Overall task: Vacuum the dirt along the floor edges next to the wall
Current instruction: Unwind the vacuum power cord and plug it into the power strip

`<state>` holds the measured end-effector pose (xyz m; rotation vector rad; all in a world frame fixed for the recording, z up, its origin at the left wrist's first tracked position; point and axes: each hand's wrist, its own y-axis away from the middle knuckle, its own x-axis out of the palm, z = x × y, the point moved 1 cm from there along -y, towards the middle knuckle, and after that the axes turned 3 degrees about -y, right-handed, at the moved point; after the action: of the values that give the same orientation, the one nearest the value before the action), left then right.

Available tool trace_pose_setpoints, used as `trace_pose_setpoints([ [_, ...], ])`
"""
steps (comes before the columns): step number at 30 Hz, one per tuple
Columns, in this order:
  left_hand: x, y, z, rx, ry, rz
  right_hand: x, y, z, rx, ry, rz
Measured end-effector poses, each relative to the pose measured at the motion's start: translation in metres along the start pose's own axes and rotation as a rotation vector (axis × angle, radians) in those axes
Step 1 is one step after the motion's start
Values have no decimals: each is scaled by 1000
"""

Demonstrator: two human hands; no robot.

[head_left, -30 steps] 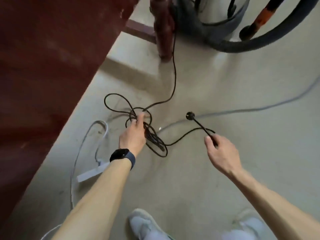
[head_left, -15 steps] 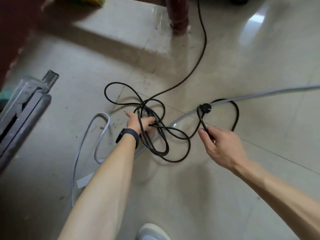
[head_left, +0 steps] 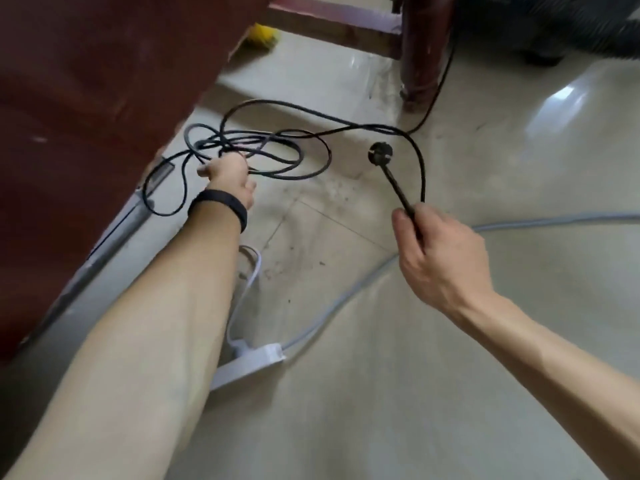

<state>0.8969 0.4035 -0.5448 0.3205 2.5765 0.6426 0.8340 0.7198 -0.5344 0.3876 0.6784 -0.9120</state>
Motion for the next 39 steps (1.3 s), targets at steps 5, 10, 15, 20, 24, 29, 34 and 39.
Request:
trace_pose_setpoints([
  [5,10,16,63,-67,-408,137,33,-34,-14,-121,185,253],
  [10,-18,69,102,289,-781,148,22,-26,-11,-275,473,494],
  [15,-65,112,143,295,-804,-215,34,-1,-4,-263,384,754],
  [20,-91,157,210,-332,-521,-615,67,20,-10,-130,273,868],
  [24,-84,159,242,-671,79,-563,81,43,-6,-152,313,791],
  [29,-69,156,245,-588,437,-355,68,49,-13,-81,238,989],
  [34,-52,170,245,-448,579,-224,36,24,-14,-90,230,988],
  [39,-45,172,233,-207,343,-148,-1,-11,-20,58,155,924],
])
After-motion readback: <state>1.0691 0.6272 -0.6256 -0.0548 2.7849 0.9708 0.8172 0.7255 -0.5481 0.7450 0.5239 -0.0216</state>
